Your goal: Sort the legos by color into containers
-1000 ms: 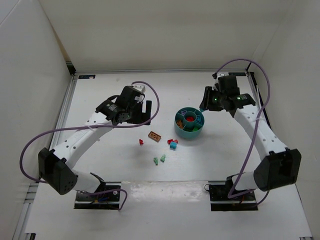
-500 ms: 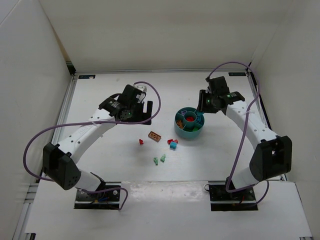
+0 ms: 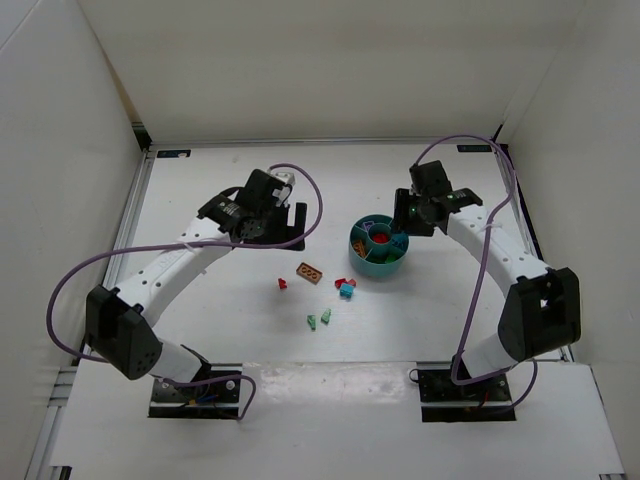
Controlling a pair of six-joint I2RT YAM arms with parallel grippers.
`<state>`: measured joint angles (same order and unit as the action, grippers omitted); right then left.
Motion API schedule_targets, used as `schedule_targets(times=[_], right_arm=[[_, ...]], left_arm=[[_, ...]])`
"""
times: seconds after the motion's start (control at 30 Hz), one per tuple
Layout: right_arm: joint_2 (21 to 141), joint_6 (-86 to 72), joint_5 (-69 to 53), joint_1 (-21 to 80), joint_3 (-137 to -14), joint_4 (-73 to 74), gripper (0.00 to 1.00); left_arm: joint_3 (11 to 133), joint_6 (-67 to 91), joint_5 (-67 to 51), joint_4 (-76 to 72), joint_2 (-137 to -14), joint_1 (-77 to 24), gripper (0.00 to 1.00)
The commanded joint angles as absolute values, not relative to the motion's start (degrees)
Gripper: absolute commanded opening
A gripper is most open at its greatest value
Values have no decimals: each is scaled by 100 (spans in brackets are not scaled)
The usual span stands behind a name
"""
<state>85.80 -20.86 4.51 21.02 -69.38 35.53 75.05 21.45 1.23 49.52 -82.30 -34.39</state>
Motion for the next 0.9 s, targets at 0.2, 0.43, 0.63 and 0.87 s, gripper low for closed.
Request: schedule_targets(times=[0.2, 0.43, 0.63, 0.87], right_arm=[[8341, -2189, 440, 2083, -6882, 3454, 61], [8200, -2153, 246, 1978, -6908, 3428, 63], [7638, -2179, 238, 1706, -6820, 3532, 63], [6812, -2206, 61, 1231, -6355, 3568, 63]], left_arm=[[7796, 2004, 18, 4992, -8429, -3577, 100], [7919, 1872, -167, 4923, -8604, -3814, 100], [7963, 1749, -97, 4703, -8912, -4332, 100], [7796, 1863, -26, 3570, -9517, -5053, 99]])
